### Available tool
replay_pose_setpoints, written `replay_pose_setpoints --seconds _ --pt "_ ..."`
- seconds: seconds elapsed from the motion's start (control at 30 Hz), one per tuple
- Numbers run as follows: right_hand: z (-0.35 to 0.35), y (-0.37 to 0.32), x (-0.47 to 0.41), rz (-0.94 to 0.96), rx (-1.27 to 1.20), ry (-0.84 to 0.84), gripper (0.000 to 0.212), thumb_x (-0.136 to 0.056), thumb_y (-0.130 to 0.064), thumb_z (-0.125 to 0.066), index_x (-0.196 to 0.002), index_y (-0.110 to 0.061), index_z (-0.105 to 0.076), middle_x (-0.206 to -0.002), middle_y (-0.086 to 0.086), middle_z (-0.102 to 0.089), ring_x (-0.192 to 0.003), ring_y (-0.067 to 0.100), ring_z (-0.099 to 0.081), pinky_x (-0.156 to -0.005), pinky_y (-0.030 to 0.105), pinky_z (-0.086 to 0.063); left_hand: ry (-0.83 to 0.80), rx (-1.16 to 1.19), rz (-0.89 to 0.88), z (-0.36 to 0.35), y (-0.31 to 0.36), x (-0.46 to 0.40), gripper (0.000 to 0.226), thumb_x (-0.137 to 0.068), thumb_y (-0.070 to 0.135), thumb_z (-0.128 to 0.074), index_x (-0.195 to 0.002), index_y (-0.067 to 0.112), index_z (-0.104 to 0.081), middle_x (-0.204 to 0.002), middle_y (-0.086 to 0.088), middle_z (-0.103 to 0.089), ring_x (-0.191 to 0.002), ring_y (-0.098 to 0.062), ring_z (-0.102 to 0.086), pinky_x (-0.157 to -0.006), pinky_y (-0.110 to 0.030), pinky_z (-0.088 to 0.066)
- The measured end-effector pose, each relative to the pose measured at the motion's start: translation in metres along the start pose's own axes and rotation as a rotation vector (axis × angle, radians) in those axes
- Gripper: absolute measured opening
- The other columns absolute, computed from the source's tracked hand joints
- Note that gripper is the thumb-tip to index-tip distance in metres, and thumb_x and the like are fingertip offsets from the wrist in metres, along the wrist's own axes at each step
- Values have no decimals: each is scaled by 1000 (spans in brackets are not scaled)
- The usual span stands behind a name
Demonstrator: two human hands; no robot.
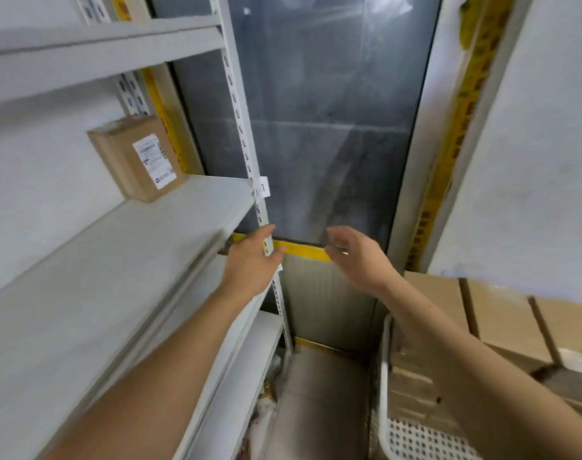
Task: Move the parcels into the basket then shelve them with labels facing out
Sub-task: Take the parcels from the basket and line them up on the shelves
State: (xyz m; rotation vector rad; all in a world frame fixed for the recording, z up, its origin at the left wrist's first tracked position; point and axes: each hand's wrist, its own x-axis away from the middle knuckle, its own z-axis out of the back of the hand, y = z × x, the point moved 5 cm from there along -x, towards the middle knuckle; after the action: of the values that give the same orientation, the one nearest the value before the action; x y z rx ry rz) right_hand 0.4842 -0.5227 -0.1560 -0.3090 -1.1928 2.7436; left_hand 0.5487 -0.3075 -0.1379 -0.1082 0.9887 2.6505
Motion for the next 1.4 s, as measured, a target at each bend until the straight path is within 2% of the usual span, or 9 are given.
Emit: replay_pose_setpoints --seconds 0.33,0.53,0.6,0.73,0.83,0.97,1.13,1.27,1.4 --pt "85 160 122 -298 65 1 51 -106 -35 -60 -154 -23 -47 -149 1 -59 -131 23 -60 -102 35 -53 -263 68 -6 -159 90 61 60 -100 46 -67 -154 27 -50 -153 1 -57 -142 -24 -52 -115 -39 -42" --pt "109 223 142 -395 57 -23 57 -106 -36 -58 -158 -24 -39 -157 2 -52 -126 24 -64 -100 36 -55 -358 104 71 -239 125 77 64 -101 44 -67 -158 26 -45 -159 0 -51 -144 -24 -50 -115 -40 -43" --pt "105 236 139 -422 64 -57 59 -107 -38 -57 -160 -24 -36 -158 4 -52 -117 26 -69 -92 36 -56 -380 106 98 -258 124 77 65 -100 45 -68 -158 25 -45 -159 -1 -51 -144 -25 -50 -116 -42 -44" --pt "95 260 123 -482 55 -73 63 -106 -43 -56 -161 -22 -34 -150 8 -58 -118 28 -66 -88 34 -53 -439 126 142 -291 114 62 70 -100 48 -67 -161 27 -39 -163 -1 -46 -147 -25 -46 -118 -46 -44" --pt "86 279 109 -524 99 -56 62 -105 -34 -56 -161 -21 -33 -137 10 -65 -126 35 -60 -99 47 -54 -498 137 171 -317 101 44 74 -100 49 -67 -163 27 -35 -165 0 -42 -149 -26 -43 -119 -46 -43" --pt "73 294 94 -601 153 -58 68 -105 -39 -57 -164 -18 -29 -150 9 -56 -139 35 -43 -115 51 -42 -604 119 198 -351 79 20 85 -99 57 -65 -167 23 -26 -169 -4 -37 -153 -28 -38 -124 -45 -35" --pt "57 305 81 -648 202 -16 68 -104 -38 -60 -163 -19 -29 -146 5 -59 -135 31 -39 -113 49 -40 -856 179 329 -392 59 10 96 -98 74 -48 -169 20 -12 -170 -10 -32 -154 -33 -36 -121 -41 -32" --pt "50 303 81 -659 242 42 67 -102 -40 -62 -160 -19 -35 -147 4 -59 -131 31 -42 -110 46 -41 -920 384 388 -411 51 18 84 -102 69 -44 -167 22 -21 -160 -2 -47 -147 -27 -45 -112 -27 -31" --pt "48 292 81 -674 177 52 73 -101 -46 -63 -162 -21 -32 -148 2 -58 -133 29 -38 -111 45 -39 -896 527 410 -407 56 20 76 -106 60 -47 -167 22 -21 -160 -1 -48 -146 -22 -45 -109 -25 -33"
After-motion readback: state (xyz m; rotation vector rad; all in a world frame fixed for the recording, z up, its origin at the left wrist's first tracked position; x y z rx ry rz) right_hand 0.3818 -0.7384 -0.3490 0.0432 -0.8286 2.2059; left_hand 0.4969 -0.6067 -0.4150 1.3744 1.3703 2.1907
